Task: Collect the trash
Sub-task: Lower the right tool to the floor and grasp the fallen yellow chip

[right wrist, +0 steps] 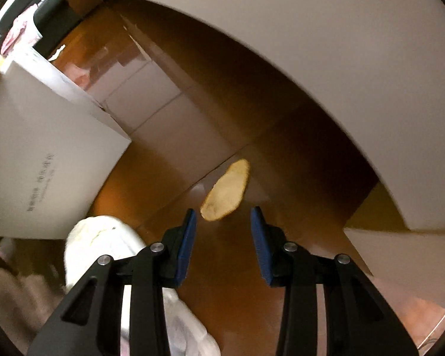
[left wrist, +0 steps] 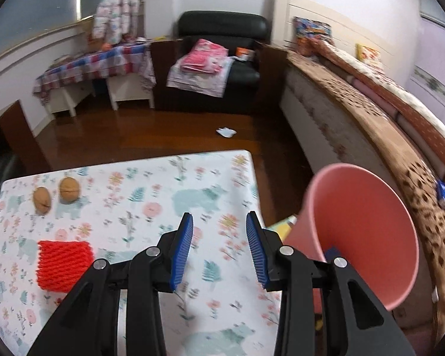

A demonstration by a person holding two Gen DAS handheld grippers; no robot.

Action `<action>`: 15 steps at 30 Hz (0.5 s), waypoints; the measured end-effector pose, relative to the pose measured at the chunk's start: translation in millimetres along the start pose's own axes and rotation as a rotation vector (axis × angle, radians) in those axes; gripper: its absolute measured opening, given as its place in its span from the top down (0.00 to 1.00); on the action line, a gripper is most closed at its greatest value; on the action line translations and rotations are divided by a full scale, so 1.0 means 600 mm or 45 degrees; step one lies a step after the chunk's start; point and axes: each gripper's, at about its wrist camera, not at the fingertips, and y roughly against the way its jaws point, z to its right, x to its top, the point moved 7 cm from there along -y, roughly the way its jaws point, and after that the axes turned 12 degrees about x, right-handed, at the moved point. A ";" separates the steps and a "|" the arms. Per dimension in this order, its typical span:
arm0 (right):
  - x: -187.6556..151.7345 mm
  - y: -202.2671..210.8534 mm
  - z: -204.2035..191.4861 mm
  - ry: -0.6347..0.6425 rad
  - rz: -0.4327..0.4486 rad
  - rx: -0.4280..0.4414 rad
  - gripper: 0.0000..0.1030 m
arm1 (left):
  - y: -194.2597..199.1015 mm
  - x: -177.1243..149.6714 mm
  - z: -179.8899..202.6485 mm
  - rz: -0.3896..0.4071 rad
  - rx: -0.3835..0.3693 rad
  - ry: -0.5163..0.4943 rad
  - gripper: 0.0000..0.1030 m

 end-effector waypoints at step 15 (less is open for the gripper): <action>0.006 -0.102 -0.004 0.166 -0.033 -0.153 0.53 | -0.052 0.011 -0.041 -0.056 0.112 0.066 0.65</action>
